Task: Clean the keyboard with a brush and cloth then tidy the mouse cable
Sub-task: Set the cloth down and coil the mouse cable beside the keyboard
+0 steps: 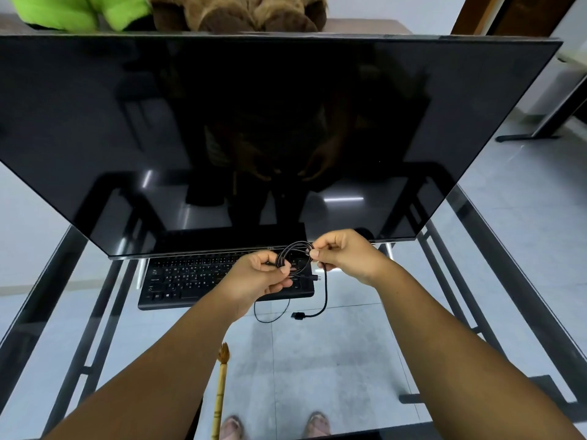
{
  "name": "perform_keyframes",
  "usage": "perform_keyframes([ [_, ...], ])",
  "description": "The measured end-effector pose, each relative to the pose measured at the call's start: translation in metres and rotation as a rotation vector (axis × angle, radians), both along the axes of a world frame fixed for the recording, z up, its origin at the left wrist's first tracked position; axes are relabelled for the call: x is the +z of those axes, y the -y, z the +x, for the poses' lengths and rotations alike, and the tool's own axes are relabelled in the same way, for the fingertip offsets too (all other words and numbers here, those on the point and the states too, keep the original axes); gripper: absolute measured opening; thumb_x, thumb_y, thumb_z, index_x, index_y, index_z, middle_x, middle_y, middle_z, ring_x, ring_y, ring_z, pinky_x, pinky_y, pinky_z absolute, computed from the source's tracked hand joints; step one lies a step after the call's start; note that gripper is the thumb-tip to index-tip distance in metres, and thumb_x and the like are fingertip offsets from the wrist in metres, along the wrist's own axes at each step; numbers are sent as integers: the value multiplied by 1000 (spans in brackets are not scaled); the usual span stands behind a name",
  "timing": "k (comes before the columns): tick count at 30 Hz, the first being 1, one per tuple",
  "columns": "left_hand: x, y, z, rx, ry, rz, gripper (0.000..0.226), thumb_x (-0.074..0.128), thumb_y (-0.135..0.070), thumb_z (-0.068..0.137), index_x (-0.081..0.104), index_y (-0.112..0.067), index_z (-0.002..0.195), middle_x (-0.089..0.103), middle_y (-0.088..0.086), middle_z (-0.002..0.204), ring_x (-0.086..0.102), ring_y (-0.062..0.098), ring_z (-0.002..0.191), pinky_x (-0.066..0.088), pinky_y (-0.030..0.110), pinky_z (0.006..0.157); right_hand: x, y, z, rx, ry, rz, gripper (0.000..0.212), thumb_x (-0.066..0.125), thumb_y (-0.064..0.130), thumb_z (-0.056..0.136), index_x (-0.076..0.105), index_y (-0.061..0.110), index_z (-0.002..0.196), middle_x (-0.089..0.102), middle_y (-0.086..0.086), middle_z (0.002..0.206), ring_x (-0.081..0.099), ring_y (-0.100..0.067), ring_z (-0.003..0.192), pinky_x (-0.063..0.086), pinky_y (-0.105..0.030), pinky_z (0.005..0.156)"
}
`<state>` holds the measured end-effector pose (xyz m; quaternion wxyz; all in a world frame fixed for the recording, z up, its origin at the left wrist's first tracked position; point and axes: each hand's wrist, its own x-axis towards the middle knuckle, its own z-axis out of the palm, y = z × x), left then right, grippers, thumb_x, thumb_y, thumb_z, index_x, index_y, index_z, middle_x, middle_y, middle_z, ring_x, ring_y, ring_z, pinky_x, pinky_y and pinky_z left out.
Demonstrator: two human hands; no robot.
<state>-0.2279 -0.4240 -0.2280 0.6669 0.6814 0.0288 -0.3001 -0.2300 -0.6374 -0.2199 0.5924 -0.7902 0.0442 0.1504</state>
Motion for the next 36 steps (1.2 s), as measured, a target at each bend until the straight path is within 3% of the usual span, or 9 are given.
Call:
perform_keyframes([
  [3,4,0,-1,-96,22,84,12,69,-10,89,66,-6,100,74,8,89,73,19,90,56,22,77,3,0,1,86,3,-111,10,64,12,93,66,8,84,67,-4,73,62,-12,66,52,-22,65],
  [6,13,1,4,-199,140,244,19,73,-27,85,70,-19,102,76,2,93,71,13,92,53,27,84,9,-2,4,170,17,-230,8,63,14,93,66,9,87,71,-10,82,63,-11,67,53,-23,66],
  [9,22,3,16,-204,304,411,14,77,-38,80,75,-27,89,74,-1,83,66,9,74,52,26,71,14,-4,8,213,46,-296,6,65,14,91,68,10,90,72,-13,88,63,-8,68,54,-22,67],
  [13,28,6,23,-263,354,542,12,80,-31,78,74,-21,78,67,-4,66,55,5,57,43,16,52,15,-5,11,178,88,-281,2,72,16,86,71,16,88,73,-9,85,65,-11,70,58,-32,74],
  [18,19,0,25,-37,235,402,10,77,-22,82,74,-14,87,75,2,78,69,10,69,51,17,60,10,9,9,112,91,-247,10,78,25,81,75,26,91,73,3,90,68,-14,83,57,-30,78],
  [21,14,-2,23,70,157,279,14,76,-18,84,72,-8,92,76,7,83,71,12,70,52,17,60,6,14,4,86,75,-273,6,78,26,81,75,25,86,74,2,86,64,-8,74,54,-23,67],
  [25,11,0,20,114,105,172,13,73,-15,86,71,-5,93,76,9,86,72,12,73,55,17,62,1,8,0,45,76,-302,8,76,28,83,74,20,82,70,7,70,62,-8,64,54,-29,69],
  [31,5,7,15,248,39,85,10,72,-13,86,72,-5,91,75,10,87,73,16,77,59,22,72,-11,2,4,-200,124,-149,8,77,25,82,75,19,78,64,-1,64,56,-14,59,54,-32,64],
  [36,0,12,15,312,-11,17,7,72,-11,86,72,-4,88,74,13,87,73,17,78,57,21,68,-14,-6,4,-290,-8,32,10,72,10,86,66,2,86,70,-18,74,65,-20,61,60,-34,66],
])
